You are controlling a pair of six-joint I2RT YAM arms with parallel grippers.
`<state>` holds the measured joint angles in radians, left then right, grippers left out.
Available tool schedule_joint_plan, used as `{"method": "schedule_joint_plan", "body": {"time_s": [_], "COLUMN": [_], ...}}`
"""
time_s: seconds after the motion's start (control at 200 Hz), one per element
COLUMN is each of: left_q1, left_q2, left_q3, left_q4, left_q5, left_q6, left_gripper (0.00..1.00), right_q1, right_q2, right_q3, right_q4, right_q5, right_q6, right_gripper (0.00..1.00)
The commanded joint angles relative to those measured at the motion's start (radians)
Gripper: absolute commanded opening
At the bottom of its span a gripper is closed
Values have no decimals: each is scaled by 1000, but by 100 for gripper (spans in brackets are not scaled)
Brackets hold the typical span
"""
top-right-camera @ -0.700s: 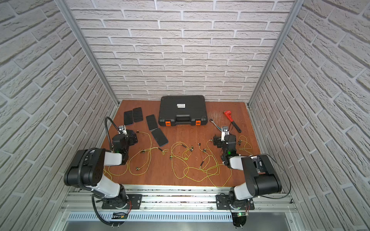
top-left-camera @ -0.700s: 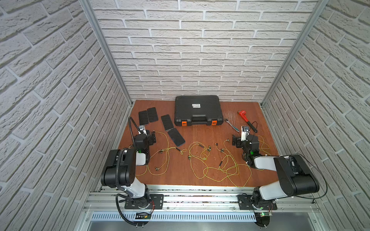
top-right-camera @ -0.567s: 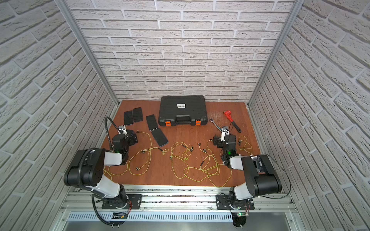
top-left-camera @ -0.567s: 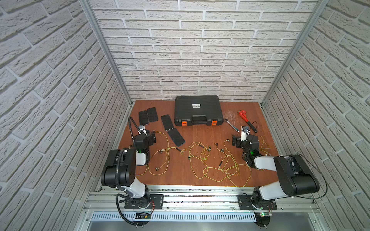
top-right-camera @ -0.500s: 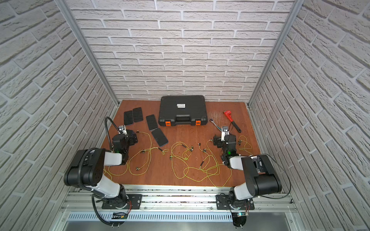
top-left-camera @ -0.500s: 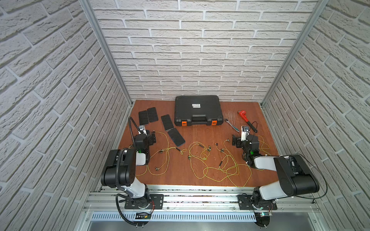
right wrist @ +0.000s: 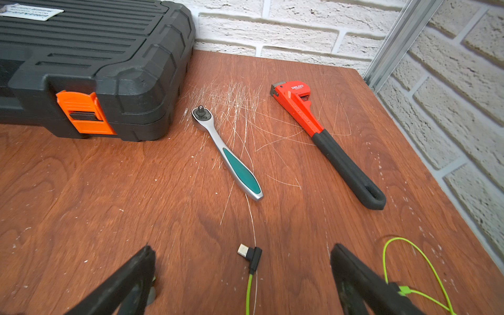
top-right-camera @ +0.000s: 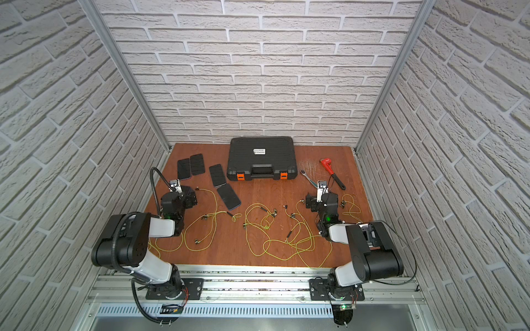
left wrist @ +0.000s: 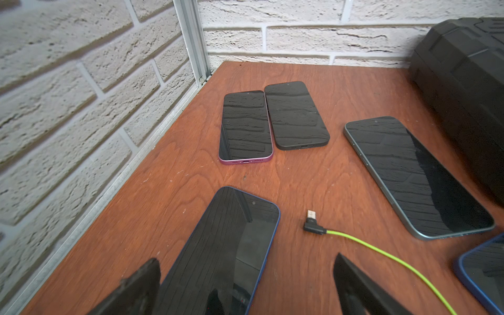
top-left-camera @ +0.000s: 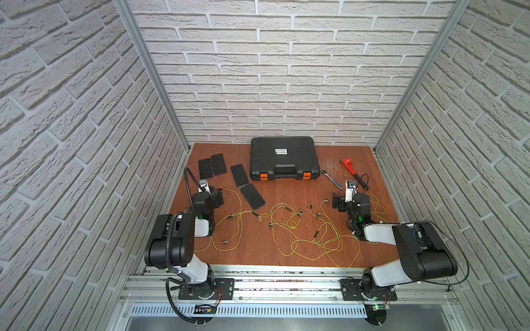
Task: Plug wired earphones into phones
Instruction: Pick up the wired earphone from the center of the board.
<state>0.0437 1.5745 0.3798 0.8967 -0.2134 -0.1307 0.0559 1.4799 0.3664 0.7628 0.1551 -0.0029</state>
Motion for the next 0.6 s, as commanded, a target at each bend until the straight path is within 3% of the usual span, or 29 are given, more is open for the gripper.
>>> {"method": "schedule_joint_plan", "body": {"time_s": [0.0,0.325,0.425,0.51,0.595], "left_q1": [2,18,17,0,-27], "left_q2": [-2,-14,-182,-330,-434], "left_q3": [-7,-4,43,71,187], "left_q4": [52,39,-189,-303,-547], "left_q5": [11,26,-23,-104,-159], "left_q6": [6,-3,-20,-49,-117], "left_gripper": [98,98,98,98,98], "right_q1": [-2,-17,-43,-55,-61], "right_q2": [-9,-47,-190,-215,-233], "right_q3": [19,24,242,381,483], "right_q4": [21,19,-519,-825,-1110], "right_q5": [-9,-12,-18,-15,42], "right_q6": [14,34,39,35,90], "right_gripper": [100,100,100,100,99]}}
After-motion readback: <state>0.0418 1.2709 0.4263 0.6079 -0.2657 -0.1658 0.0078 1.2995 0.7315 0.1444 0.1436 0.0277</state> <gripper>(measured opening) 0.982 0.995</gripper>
